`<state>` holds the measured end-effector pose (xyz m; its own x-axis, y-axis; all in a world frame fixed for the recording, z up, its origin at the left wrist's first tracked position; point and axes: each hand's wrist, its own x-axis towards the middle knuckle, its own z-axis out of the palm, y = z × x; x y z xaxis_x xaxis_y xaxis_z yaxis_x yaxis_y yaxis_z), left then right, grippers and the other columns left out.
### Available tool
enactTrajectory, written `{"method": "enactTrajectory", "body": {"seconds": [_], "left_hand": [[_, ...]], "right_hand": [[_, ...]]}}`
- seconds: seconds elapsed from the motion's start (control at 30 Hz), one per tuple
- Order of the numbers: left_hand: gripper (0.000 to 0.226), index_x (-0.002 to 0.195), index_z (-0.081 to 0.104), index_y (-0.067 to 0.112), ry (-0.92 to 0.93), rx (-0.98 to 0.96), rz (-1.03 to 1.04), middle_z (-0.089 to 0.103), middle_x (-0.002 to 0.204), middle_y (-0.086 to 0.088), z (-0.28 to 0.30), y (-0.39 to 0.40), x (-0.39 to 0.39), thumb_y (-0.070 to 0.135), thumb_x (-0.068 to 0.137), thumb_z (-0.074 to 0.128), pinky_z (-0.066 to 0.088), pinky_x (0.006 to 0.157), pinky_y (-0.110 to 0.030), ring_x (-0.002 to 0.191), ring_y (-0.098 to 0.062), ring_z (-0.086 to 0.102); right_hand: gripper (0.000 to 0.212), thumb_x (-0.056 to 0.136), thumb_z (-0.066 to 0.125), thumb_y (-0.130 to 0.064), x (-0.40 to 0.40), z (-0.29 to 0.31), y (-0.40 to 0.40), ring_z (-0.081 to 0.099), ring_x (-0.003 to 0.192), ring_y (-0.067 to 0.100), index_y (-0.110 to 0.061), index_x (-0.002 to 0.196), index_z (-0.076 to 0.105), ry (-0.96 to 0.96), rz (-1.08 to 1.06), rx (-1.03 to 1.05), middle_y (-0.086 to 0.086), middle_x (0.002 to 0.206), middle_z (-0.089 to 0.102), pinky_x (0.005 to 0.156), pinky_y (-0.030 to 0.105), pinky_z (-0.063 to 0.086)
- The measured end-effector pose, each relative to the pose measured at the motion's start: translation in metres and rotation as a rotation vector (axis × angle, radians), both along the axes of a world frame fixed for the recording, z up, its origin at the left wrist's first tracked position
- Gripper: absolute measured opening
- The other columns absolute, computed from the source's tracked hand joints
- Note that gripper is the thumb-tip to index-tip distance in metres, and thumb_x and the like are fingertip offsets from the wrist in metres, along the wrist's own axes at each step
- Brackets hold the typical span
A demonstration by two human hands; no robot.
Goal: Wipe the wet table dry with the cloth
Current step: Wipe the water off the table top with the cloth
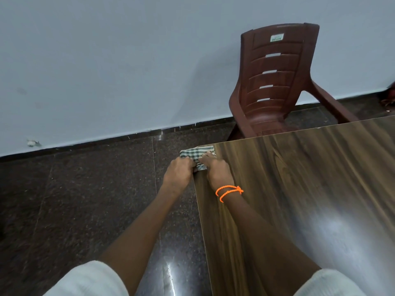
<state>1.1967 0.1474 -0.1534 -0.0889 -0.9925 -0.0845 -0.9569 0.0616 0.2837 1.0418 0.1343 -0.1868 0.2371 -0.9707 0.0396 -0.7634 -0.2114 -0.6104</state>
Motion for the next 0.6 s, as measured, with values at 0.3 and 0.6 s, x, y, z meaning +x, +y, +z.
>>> {"method": "enactTrajectory", "body": {"seconds": [0.3, 0.6], "left_hand": [[0.019, 0.081, 0.066, 0.014, -0.045, -0.009, -0.105, 0.066, 0.077, -0.004, -0.012, 0.065, -0.008, 0.021, 0.093, 0.054, 0.044, 0.053, -0.033, 0.065, -0.024, 0.064], [0.018, 0.091, 0.066, 0.016, -0.097, 0.067, -0.172, 0.067, 0.092, -0.005, 0.000, 0.141, -0.035, 0.021, 0.095, 0.049, 0.048, 0.060, -0.037, 0.078, -0.027, 0.067]], "right_hand": [[0.044, 0.083, 0.052, 0.006, -0.018, 0.001, 0.076, 0.045, 0.132, 0.017, -0.015, 0.118, 0.067, -0.059, 0.049, -0.088, 0.007, 0.133, 0.058, 0.106, 0.035, 0.041], [0.042, 0.084, 0.059, 0.005, -0.042, -0.001, 0.162, 0.042, 0.133, 0.010, -0.016, 0.120, 0.066, -0.062, 0.026, -0.078, 0.003, 0.134, 0.057, 0.106, 0.027, 0.038]]}}
